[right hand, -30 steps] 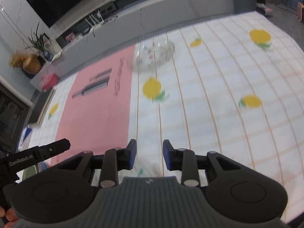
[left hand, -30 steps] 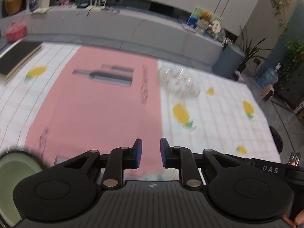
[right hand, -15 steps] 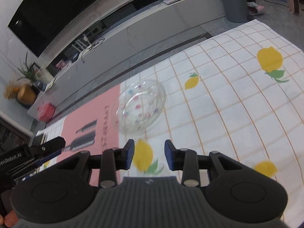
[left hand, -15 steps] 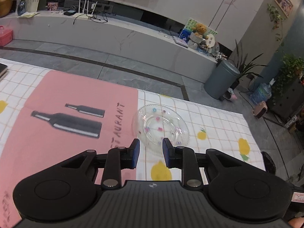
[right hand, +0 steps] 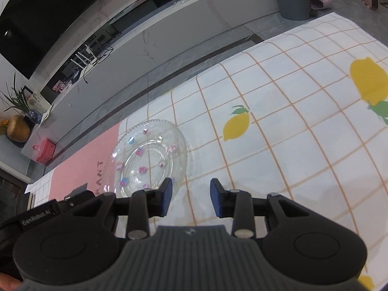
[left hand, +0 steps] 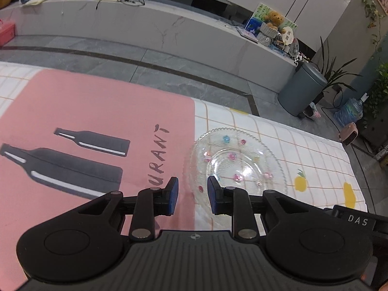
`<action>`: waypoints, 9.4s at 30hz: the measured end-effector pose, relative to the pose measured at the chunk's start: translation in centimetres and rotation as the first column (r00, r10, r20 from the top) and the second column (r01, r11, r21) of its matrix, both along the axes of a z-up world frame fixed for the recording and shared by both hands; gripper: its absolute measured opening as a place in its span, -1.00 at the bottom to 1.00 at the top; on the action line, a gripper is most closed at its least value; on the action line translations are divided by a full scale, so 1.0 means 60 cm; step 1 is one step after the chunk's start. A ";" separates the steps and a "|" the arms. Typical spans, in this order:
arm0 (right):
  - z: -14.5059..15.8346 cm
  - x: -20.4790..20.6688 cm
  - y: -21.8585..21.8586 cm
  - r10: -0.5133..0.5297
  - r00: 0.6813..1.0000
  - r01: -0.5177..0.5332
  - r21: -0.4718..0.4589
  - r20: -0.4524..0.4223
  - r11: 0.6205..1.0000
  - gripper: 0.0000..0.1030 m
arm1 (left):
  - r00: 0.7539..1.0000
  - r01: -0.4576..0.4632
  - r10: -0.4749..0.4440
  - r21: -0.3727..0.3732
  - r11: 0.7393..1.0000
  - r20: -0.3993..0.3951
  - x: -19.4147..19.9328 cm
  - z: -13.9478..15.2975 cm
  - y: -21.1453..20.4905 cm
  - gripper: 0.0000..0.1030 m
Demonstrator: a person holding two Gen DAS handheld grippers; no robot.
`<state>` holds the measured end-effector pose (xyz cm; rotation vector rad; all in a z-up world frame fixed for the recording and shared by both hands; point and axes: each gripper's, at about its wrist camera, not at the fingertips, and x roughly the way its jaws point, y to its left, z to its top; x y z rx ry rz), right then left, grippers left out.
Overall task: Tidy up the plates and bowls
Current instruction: 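Reach both grippers toward the second clear glass plate, then close both grippers on the rim of the dotted glass plate, then lift the dotted glass plate and carry it over the plate stack, then lower the dotted glass plate onto the stacked plates, then open both grippers and withdraw from the plate stack, then reach both grippers to the rim of the steel bowl stack, then close both grippers on the steel bowl stack rim, then lift the bowl stack and carry it over the plate stack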
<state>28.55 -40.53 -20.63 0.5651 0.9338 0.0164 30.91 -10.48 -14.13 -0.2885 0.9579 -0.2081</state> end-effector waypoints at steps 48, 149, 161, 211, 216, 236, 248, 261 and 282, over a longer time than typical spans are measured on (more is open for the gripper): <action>0.077 -0.135 0.016 0.021 0.997 -0.031 0.153 0.068 0.988 -0.86 | 0.994 -0.084 0.084 -0.007 0.996 0.068 -0.139 0.094 0.011 -0.76; 0.112 -0.492 0.201 0.271 0.959 -0.283 -0.275 -0.082 0.919 -0.07 | 0.996 0.091 -0.090 0.144 0.985 -0.014 -0.502 0.110 0.103 -0.32; 0.161 -0.477 0.251 0.339 0.937 -0.350 -0.205 -0.089 0.914 0.08 | 0.994 0.043 -0.059 0.164 0.986 0.092 -0.520 0.194 0.164 -0.26; 0.026 -0.355 0.543 0.487 0.803 -0.455 0.174 -0.344 0.873 0.37 | 0.915 -0.395 0.383 -0.092 0.914 -0.128 -0.509 0.093 0.483 0.42; 0.021 -0.354 0.537 0.485 0.802 -0.440 0.203 -0.349 0.875 0.36 | 0.899 -0.437 0.432 -0.159 0.885 -0.069 -0.522 0.104 0.494 0.38; 0.018 -0.350 0.541 0.490 0.802 -0.451 0.192 -0.342 0.872 0.39 | 0.924 -0.375 0.376 -0.322 0.869 -0.063 -0.516 0.082 0.493 0.48; 0.024 -0.349 0.529 0.467 0.818 -0.432 0.179 -0.335 0.884 0.32 | 0.935 -0.348 0.318 -0.238 0.907 -0.154 -0.506 0.042 0.471 0.38; 0.022 -0.350 0.507 0.449 0.840 -0.392 0.232 -0.305 0.890 0.04 | 0.916 -0.376 0.321 -0.235 0.897 -0.240 -0.489 0.017 0.456 0.09; 0.011 -0.354 0.488 0.419 0.860 -0.335 0.298 -0.289 0.894 -0.08 | 0.913 -0.376 0.322 -0.215 0.901 -0.250 -0.485 0.021 0.451 0.00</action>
